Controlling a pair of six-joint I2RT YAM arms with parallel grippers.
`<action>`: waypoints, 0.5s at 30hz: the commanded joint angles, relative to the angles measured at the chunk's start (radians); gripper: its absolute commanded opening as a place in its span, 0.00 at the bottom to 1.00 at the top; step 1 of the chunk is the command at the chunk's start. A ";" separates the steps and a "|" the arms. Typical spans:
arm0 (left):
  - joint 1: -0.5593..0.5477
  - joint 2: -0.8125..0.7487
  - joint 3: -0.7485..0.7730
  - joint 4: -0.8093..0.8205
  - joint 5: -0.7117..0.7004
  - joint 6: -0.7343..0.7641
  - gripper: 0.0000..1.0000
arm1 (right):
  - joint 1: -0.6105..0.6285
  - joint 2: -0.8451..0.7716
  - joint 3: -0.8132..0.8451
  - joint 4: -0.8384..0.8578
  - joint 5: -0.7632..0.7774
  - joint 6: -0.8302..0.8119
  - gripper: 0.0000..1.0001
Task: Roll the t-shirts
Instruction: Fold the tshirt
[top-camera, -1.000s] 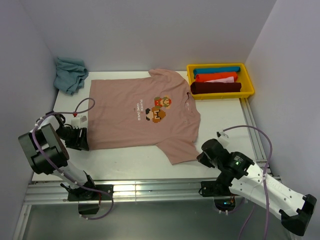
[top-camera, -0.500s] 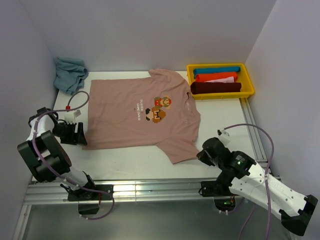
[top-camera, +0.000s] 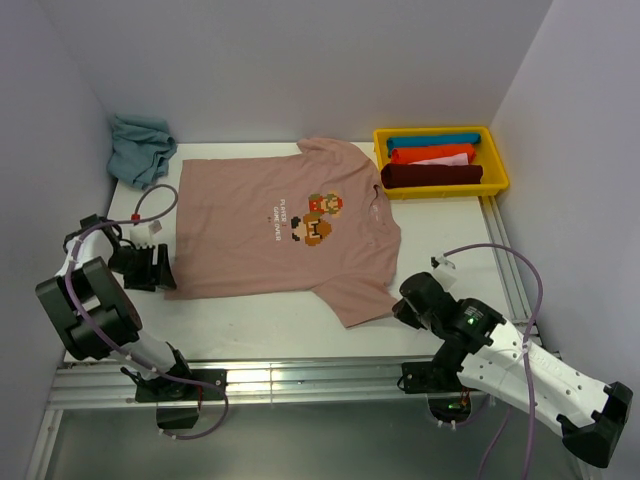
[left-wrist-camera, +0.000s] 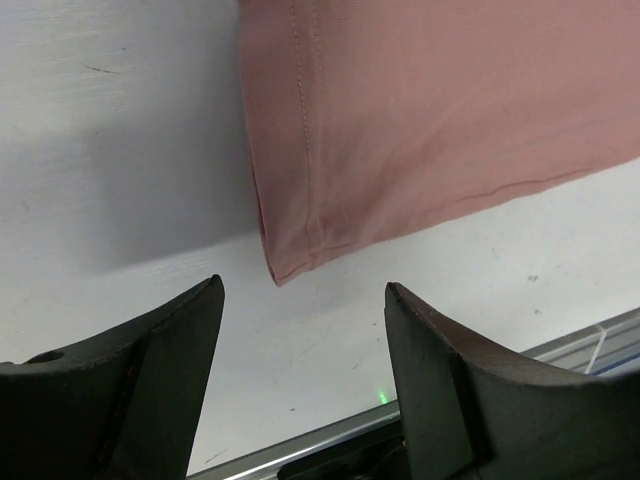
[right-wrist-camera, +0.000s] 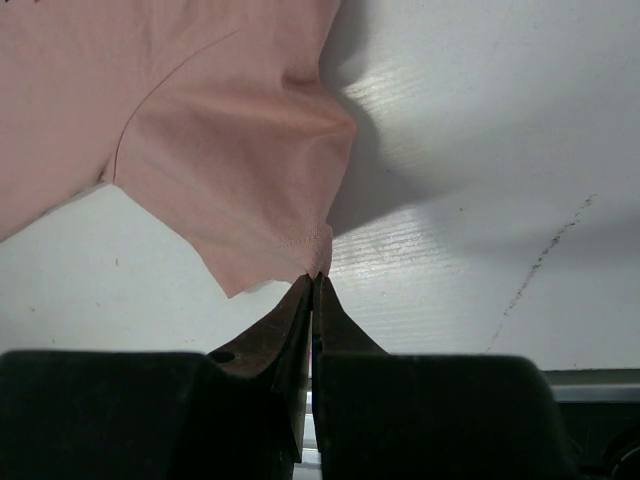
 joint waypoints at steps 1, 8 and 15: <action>-0.025 0.019 -0.029 0.067 -0.047 -0.069 0.71 | 0.001 -0.002 0.003 0.028 0.048 -0.007 0.05; -0.063 0.049 -0.065 0.150 -0.144 -0.125 0.69 | -0.002 -0.023 0.002 0.011 0.050 -0.001 0.06; -0.075 0.066 -0.088 0.189 -0.158 -0.144 0.57 | 0.000 -0.020 0.009 0.012 0.051 -0.004 0.05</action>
